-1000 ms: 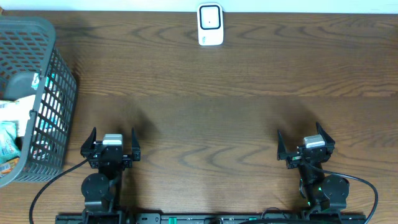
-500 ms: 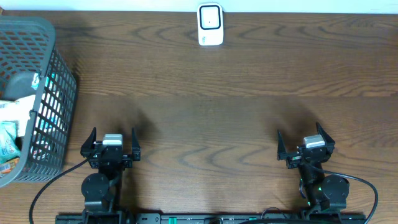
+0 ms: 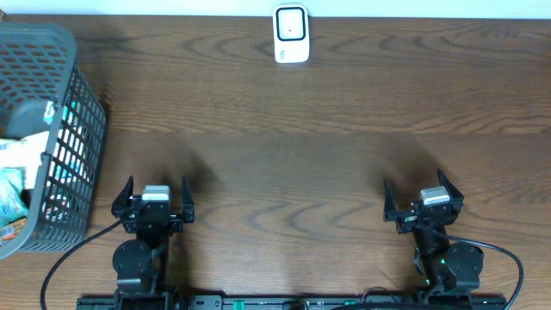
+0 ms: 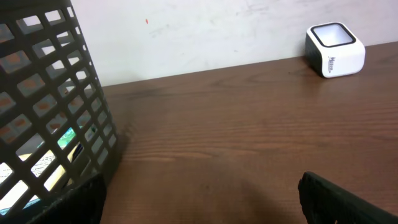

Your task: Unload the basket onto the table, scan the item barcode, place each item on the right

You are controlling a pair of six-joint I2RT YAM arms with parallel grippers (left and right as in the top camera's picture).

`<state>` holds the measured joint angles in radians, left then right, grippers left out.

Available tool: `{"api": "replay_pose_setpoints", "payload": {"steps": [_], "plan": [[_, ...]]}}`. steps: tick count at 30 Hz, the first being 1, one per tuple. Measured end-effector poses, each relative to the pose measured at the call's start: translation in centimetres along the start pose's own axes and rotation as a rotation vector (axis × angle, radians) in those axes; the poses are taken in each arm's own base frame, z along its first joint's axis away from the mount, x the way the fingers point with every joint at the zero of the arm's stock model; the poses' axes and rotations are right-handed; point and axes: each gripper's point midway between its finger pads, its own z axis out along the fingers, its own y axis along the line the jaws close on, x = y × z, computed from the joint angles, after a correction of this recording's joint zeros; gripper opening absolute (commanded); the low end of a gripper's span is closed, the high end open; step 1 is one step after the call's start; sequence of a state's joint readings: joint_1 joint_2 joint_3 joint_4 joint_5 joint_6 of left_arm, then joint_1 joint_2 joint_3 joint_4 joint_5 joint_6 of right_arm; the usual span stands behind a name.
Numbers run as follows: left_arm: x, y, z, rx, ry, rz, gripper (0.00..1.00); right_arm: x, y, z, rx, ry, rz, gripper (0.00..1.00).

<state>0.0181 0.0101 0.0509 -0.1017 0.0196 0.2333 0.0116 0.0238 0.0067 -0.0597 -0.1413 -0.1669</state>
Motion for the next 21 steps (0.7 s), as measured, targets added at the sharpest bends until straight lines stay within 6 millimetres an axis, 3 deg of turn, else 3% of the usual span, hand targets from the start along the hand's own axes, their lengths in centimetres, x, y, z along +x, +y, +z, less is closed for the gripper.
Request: {"api": "replay_pose_setpoints", "payload": {"steps": [15,18,21], "plan": [[-0.2,-0.2,0.0,0.012,-0.010,-0.004,0.97,0.0,0.0,0.0,0.000,0.000,0.000,0.99],[-1.4,-2.4,-0.1,0.143,-0.067,-0.056,0.98,0.0,0.0,0.0,0.000,0.000,0.000,0.99],[-4.7,-5.6,-1.4,0.356,-0.217,-0.079,0.98,0.0,0.0,0.0,0.000,0.000,0.000,0.99]]}}
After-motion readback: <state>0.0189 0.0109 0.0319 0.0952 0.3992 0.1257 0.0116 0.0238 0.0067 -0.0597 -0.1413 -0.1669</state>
